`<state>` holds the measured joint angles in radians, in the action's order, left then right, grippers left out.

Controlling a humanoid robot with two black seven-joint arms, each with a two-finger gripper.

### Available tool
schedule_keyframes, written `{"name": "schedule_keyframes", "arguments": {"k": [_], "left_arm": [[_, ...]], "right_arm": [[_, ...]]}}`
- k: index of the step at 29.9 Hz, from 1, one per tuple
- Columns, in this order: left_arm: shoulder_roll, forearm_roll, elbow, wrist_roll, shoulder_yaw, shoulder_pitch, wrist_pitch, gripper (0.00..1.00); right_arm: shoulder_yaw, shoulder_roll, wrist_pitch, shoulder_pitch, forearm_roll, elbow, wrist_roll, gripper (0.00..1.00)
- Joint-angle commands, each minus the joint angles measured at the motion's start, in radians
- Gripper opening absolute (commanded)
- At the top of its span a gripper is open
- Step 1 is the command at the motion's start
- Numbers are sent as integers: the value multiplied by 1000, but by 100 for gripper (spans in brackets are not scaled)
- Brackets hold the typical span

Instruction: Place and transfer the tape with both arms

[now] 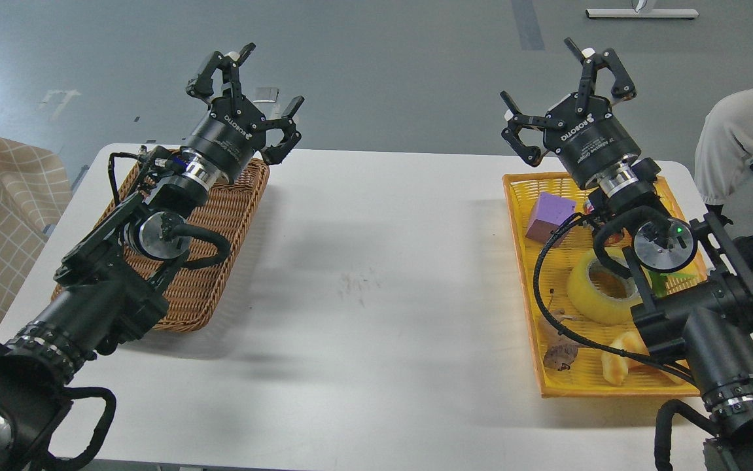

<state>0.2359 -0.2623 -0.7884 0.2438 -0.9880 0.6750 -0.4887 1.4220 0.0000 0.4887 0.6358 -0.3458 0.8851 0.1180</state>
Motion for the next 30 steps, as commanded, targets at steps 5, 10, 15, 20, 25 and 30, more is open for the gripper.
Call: {"name": "schedule_keyframes", "arguments": {"k": [5,10,15,20,25,30], "left_arm": [[-3,0,0,-1,0,-2,0,98],[-18,0,0,-1,0,0,0,98],[-18,0,0,-1,0,3,0,98],[-18,0,0,-1,0,6,0,98],[-17,0,-8,-1,0,8,0,98],[-17,0,-8,-1,0,9,0,98]], "right_arm": [[-3,0,0,-5,1,6,2,100],[-3,0,0,-36,-2,34,12,100],[-20,0,0,-36,-13,26,12,100],[-96,0,0,-25,-27,31,12,100],[-253,-75,0,-4,-140,41,8,100],[-331,-185,0,12,-261,94,3,100]]}}
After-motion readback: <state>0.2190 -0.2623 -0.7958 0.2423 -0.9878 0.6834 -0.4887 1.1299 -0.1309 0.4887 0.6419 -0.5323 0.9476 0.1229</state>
